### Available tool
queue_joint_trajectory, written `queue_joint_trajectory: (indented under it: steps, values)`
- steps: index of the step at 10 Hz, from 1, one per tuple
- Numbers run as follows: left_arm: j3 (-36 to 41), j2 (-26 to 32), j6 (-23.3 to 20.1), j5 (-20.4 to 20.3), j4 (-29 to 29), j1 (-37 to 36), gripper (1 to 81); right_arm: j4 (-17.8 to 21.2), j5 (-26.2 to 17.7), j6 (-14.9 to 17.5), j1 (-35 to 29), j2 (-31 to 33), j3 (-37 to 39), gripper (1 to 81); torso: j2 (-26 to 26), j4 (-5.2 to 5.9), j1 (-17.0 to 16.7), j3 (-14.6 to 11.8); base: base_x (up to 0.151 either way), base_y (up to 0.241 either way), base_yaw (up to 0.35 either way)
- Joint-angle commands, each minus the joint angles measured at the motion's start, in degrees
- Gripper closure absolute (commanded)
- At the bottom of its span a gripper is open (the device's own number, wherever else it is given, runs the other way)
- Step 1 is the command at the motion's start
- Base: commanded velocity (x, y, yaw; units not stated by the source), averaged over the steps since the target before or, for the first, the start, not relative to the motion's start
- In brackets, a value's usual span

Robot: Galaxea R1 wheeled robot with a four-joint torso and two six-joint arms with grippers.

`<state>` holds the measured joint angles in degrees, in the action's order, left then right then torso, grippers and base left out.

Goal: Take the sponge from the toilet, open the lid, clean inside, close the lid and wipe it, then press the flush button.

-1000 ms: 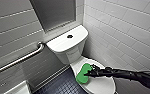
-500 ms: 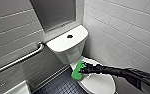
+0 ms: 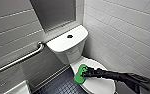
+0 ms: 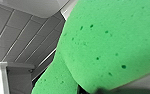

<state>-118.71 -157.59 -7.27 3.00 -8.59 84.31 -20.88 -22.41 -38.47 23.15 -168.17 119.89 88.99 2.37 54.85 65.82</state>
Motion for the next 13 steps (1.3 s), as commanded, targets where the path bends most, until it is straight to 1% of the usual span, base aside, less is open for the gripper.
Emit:
queue_joint_trajectory:
  steps: [1,3,5,7,9,12,13]
  values:
    - [0.4,0.3,-0.2,4.8,0.3,1.3,1.0,-0.9,-5.5,-1.0,-4.9,5.9,-7.5,81.1,0.0,0.00,0.0,0.0,0.000,0.000,0.000]
    - [0.2,-0.1,-0.3,4.8,0.2,1.3,1.0,-1.3,-5.5,-2.7,-3.3,11.5,-12.7,81.1,0.0,0.00,0.0,0.0,0.000,0.000,0.000]
    - [-0.5,-0.1,-0.3,4.5,0.3,1.3,1.0,-1.9,-5.5,-3.1,0.2,14.7,-14.5,81.1,0.0,0.00,0.0,0.0,0.000,0.000,0.000]
    - [-0.5,-0.1,-0.3,3.8,0.2,1.3,1.0,-1.9,-4.6,-3.4,3.8,19.7,-17.7,81.1,0.0,0.00,0.0,0.0,0.000,0.000,0.000]
    - [-0.5,-0.5,-0.4,3.8,-0.2,1.3,1.0,-1.9,-4.0,-4.6,6.3,27.2,-23.8,81.1,0.0,0.00,0.0,0.0,0.000,0.000,0.000]
    - [-0.5,-0.3,-0.4,3.8,-0.2,1.3,1.0,-1.9,-0.2,-6.2,10.4,35.7,-28.9,81.1,0.0,0.00,0.0,0.0,0.000,0.000,0.000]
    - [-0.4,-0.1,-0.4,3.8,-0.2,1.3,1.0,-1.9,2.9,-6.3,13.2,38.1,-28.9,81.1,0.0,0.00,0.0,0.0,0.000,0.000,0.000]
